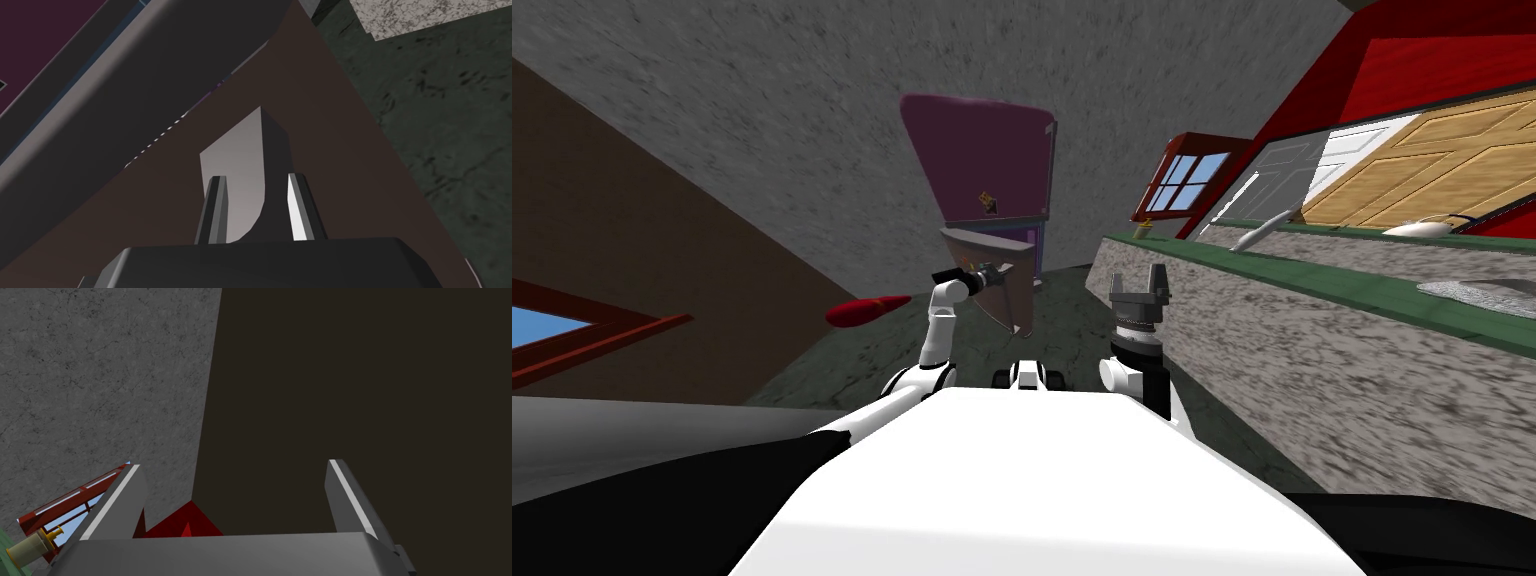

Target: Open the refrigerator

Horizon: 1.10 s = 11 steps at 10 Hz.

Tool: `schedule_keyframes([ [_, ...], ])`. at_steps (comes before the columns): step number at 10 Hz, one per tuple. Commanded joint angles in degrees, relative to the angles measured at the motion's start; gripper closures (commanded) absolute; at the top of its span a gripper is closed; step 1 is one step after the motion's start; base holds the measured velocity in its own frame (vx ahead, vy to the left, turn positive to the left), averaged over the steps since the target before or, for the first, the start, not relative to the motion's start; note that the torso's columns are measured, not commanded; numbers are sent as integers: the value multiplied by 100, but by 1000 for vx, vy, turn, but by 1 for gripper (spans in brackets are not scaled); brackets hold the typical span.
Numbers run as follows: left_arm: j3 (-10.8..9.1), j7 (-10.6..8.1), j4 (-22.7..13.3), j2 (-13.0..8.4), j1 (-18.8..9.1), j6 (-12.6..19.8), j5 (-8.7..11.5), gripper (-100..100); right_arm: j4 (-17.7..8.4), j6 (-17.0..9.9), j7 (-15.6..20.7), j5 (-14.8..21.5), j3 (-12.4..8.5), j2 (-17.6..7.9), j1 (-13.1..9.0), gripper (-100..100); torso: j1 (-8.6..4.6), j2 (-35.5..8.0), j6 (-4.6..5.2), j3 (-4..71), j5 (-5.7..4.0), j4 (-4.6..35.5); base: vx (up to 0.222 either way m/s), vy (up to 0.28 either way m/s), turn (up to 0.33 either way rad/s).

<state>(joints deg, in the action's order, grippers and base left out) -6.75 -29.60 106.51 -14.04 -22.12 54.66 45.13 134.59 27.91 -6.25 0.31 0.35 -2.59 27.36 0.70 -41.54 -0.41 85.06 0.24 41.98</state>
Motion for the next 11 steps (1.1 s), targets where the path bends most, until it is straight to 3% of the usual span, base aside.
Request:
schedule_keyframes([
  [1, 29, 55, 131, -20, 110, 72, 109, 100, 0, 0, 0, 0, 0, 0, 1, 0, -3, 9, 6, 4, -3, 0, -83, 234, -24],
  [4, 171, 161, 397, -1, 269, 228, 380, 100, 0, 0, 0, 0, 0, 0, 0, 0, -14, 11, 7, 5, -3, -7, -100, 235, -26],
  [5, 49, 344, 88, -168, -73, -85, 374, -100, 0, 0, 0, 0, 0, 0, 1, 0, -24, 8, 16, 3, -7, -7, -146, 177, -347],
  [6, 49, 344, -59, -168, -275, -125, 374, -100, 0, 0, 0, 0, 1, 0, -1, 0, -60, -25, 39, -14, -18, 7, -137, 83, -282],
  [9, 49, 344, -522, -168, -277, -125, 374, -100, 1, 1, 0, 0, 2, 3, 2, 0, -103, -35, 44, -26, -34, 15, -14, -15, 16],
  [10, -65, 561, -723, -347, -574, -413, 407, -100, 1, 1, 0, 0, 2, 3, 2, 0, -80, -35, 44, -24, -26, 13, -94, 23, -321],
  [11, -65, 561, -925, -347, -723, -452, 407, -100, 1, 0, 0, 0, 2, 2, -1, 0, -52, -71, 50, -43, -19, 26, -141, 70, -287],
])
